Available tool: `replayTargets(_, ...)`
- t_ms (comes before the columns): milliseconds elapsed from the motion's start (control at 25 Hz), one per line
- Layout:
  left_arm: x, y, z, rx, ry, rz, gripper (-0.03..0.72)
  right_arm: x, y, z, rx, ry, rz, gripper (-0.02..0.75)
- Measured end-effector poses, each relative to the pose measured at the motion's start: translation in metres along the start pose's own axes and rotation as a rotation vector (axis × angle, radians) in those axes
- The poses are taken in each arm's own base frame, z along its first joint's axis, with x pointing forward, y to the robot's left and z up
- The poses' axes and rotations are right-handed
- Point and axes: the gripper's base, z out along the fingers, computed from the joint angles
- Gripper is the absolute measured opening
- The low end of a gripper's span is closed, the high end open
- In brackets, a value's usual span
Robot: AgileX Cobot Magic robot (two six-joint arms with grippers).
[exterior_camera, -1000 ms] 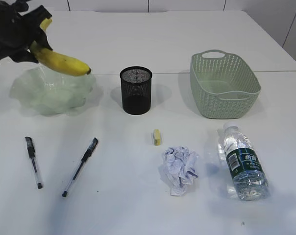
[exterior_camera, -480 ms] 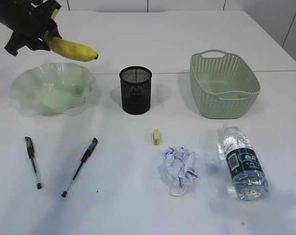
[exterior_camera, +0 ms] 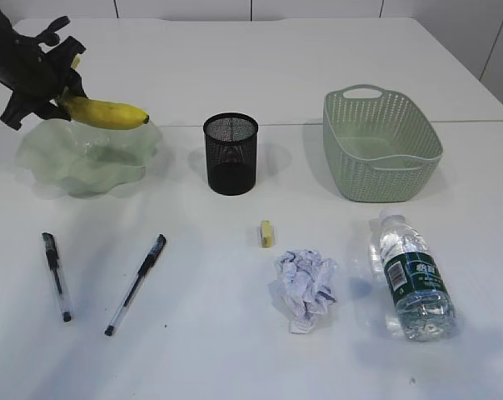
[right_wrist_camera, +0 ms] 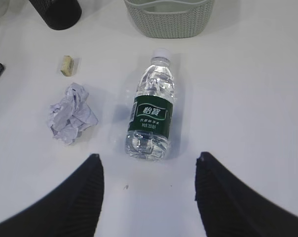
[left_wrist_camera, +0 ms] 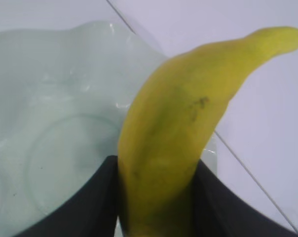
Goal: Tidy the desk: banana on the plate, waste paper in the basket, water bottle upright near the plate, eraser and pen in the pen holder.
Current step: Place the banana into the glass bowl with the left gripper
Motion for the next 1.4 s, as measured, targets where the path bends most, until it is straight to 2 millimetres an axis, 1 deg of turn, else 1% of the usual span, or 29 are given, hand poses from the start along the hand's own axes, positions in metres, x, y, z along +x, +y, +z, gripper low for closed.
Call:
replayTargets(240,0.001,0.011,0.016,-0.028,0.017,-0.019,0.273,0.0,0.0,0.0,0.0,0.0,0.0,0.442)
replayTargets(480,0.004,0.017,0.025,-0.041,0.034,-0.036,0.279,-0.001,0.0,0.0,0.001,-0.006,0.0,0.442)
replayTargets(1080,0.002,0.022,0.024,-0.09,0.034,0.016,0.293,-0.003,0.0,0.0,0.002,-0.03,0.0,0.442)
replayTargets(1200,0.002,0.022,0.024,-0.092,0.033,0.017,0.314,-0.003,0.0,0.0,0.002,-0.03,0.0,0.442)
replayTargets(1400,0.002,0.022,0.024,-0.093,0.035,0.017,0.371,-0.003,0.0,0.0,0.002,-0.03,0.0,0.442)
